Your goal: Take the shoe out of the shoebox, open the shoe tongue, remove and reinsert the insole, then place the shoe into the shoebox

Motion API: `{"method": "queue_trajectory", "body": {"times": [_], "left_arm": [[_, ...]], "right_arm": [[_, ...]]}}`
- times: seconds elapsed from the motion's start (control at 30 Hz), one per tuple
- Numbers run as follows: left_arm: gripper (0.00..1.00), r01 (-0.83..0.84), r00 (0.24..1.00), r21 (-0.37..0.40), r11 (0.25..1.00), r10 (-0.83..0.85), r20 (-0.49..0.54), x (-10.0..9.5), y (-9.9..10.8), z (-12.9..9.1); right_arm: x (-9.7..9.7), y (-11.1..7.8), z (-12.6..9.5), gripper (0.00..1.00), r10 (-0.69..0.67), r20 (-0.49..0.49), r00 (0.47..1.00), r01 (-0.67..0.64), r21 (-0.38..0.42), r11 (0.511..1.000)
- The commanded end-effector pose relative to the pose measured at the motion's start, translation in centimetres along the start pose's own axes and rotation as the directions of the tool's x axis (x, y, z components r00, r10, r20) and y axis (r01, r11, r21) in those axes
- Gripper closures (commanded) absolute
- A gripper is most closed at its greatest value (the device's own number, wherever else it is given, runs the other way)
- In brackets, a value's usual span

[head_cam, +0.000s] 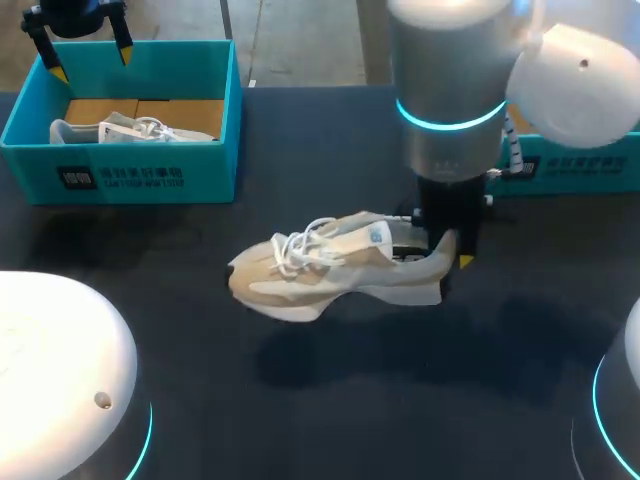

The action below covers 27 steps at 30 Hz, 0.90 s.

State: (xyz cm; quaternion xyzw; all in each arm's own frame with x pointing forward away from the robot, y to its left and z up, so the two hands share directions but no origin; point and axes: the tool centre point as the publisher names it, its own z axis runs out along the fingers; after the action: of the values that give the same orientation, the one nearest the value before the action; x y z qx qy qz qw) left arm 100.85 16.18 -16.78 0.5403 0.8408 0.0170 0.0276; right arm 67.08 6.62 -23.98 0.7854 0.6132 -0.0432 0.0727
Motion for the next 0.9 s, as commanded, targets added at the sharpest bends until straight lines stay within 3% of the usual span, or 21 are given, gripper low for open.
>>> {"method": "queue_trajectory", "body": {"times": [0.03,0.4,0.47,0.9], "left_arm": [[0.00,0.000,1.000,-0.001,1.000,0.000,-0.002,0.0,0.0,0.0],[0.00,0.000,1.000,-0.001,1.000,0.000,-0.002,0.0,0.0,0.0],[0.00,0.000,1.000,-0.001,1.000,0.000,-0.002,0.0,0.0,0.0],[0.00,0.000,1.000,-0.001,1.000,0.000,-0.002,0.0,0.0,0.0]], "right_arm": [[2.1,-0.2,0.9,1.00,-0.011,0.014,1.000,0.011,0.003,1.000],[5.1,0.5,2.6,1.00,-0.001,0.003,1.000,0.001,-0.030,1.000],[5.5,0.7,3.1,1.00,0.017,-0.014,1.000,-0.018,-0.068,0.998],[7.6,1.6,7.8,1.00,0.053,0.002,0.999,-0.053,-0.080,0.995]]}}
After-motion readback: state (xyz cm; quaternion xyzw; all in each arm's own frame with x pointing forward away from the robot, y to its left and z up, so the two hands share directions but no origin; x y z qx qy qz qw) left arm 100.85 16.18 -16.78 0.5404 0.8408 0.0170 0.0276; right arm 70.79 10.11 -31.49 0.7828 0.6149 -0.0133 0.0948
